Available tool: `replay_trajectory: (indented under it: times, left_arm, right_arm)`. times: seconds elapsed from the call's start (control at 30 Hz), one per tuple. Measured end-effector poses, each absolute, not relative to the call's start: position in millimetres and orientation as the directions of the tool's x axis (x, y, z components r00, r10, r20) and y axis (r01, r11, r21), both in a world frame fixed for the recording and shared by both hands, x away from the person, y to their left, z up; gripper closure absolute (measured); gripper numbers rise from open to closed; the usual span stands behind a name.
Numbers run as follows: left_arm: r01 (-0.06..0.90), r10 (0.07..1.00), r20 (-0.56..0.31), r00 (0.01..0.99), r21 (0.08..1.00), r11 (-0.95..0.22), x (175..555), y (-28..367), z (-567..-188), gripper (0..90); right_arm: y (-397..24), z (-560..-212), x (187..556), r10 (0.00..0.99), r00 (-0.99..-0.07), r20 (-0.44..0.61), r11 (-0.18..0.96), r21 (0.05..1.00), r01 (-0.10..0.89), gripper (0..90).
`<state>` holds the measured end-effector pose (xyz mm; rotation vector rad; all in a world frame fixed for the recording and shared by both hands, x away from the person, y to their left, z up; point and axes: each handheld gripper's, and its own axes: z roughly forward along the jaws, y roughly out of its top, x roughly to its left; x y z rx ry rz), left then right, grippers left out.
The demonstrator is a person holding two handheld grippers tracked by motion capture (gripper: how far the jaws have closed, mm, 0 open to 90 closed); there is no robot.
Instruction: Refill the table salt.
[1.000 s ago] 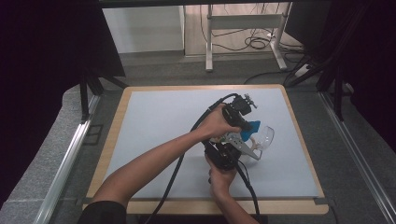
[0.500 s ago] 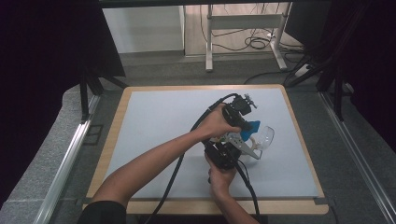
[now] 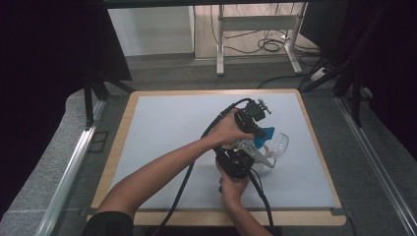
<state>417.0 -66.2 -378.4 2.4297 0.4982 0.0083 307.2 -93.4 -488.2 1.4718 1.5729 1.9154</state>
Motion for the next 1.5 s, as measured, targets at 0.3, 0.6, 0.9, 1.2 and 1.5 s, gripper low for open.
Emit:
replay_trajectory:
  times: [0.3, 0.6, 0.9, 1.2, 1.5]
  left_arm:
    - [0.346, 0.351, -0.114, 0.929, 0.602, -0.72, 417.5, -66.7, -378.7, 88.9]
    - [0.346, 0.351, -0.115, 0.929, 0.602, -0.719, 417.3, -67.2, -378.7, 88.9]
    - [0.346, 0.349, -0.117, 0.93, 0.603, -0.718, 417.9, -66.9, -378.7, 88.9]
    - [0.346, 0.349, -0.118, 0.93, 0.602, -0.72, 417.8, -66.3, -378.6, 88.8]
    - [0.348, 0.352, -0.117, 0.929, 0.601, -0.72, 417.6, -65.1, -378.2, 88.9]
  right_arm:
    - [-92.8, -488.9, 307.8, 0.717, -0.451, 0.532, -0.39, 0.842, 0.374, 64.5]
    - [-93.2, -488.8, 308.1, 0.718, -0.449, 0.531, -0.392, 0.842, 0.37, 64.5]
    - [-93.0, -488.6, 308.6, 0.72, -0.449, 0.53, -0.391, 0.844, 0.368, 64.6]
    - [-92.4, -488.6, 308.8, 0.722, -0.448, 0.528, -0.388, 0.844, 0.369, 64.6]
    - [-90.9, -488.5, 308.9, 0.722, -0.449, 0.526, -0.389, 0.846, 0.365, 64.7]
